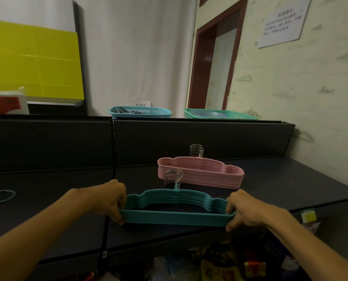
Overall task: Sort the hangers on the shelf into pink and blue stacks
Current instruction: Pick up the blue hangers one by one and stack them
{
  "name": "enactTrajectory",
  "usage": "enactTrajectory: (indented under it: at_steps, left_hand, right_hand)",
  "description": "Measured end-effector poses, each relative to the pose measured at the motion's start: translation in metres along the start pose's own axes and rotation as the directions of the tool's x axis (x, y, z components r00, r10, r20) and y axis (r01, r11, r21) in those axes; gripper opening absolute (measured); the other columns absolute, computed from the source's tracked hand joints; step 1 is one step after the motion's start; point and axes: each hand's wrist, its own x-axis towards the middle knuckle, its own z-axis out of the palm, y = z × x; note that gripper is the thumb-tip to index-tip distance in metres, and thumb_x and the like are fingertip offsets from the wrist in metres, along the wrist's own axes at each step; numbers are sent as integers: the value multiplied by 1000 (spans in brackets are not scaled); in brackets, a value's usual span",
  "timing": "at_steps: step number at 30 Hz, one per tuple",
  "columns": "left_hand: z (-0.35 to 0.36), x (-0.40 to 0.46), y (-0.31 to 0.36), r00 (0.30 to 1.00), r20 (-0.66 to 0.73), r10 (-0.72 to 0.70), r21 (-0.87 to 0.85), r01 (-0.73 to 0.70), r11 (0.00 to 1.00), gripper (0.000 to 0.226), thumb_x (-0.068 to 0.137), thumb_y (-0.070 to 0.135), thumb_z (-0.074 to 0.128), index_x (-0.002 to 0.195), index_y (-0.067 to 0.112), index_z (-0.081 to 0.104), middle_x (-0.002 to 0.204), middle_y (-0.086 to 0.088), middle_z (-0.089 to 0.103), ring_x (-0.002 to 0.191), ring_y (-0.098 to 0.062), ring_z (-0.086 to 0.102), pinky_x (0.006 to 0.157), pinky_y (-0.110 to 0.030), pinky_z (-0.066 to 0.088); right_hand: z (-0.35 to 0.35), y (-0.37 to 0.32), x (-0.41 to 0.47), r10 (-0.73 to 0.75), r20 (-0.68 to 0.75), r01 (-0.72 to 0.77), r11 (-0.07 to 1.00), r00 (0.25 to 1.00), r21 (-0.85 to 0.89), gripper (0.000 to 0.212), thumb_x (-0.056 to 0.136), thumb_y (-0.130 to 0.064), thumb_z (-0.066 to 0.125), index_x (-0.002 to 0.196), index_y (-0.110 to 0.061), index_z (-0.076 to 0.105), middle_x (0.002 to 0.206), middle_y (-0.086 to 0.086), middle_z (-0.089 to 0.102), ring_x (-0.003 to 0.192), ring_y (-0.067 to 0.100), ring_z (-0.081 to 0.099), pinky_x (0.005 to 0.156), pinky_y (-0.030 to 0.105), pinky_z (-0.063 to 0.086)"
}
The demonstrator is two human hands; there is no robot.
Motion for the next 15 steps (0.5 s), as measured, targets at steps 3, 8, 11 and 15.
enactTrajectory:
  at_steps: [3,8,11,15]
  left_hand:
    - [-1,-2,3,1000,26,-16,-21,17,1000,23,68,51,78,68,33,64,91,14,52,92,-9,54,70,-19,48]
    - [-6,1,17,999,-27,35,-56,-37,998,49,69,52,76,111,28,65,112,13,51,100,-3,50,80,-15,47]
    - [-10,5,21,997,-36,65,-67,-67,995,47,71,48,76,112,28,66,105,20,53,96,0,52,78,-16,50]
    - [-16,7,22,998,-2,63,-84,-63,994,48,67,45,80,110,28,68,102,21,55,96,0,55,77,-15,52]
  right_hand:
    - [-3,-5,-1,24,36,-24,1000,999,-4,46,67,-47,82,90,-8,71,106,13,59,92,28,57,76,37,52]
    - [-12,-23,-4,-45,56,42,998,997,45,57,68,-47,81,119,-28,65,128,-10,44,115,11,44,99,30,43]
    - [-15,-30,1,-82,20,80,993,996,82,61,67,-51,80,121,-28,64,131,-14,45,119,8,42,101,30,41]
    - [-16,-29,9,-60,-17,62,994,998,86,59,60,-53,83,112,-28,69,116,-14,58,104,4,53,90,27,50]
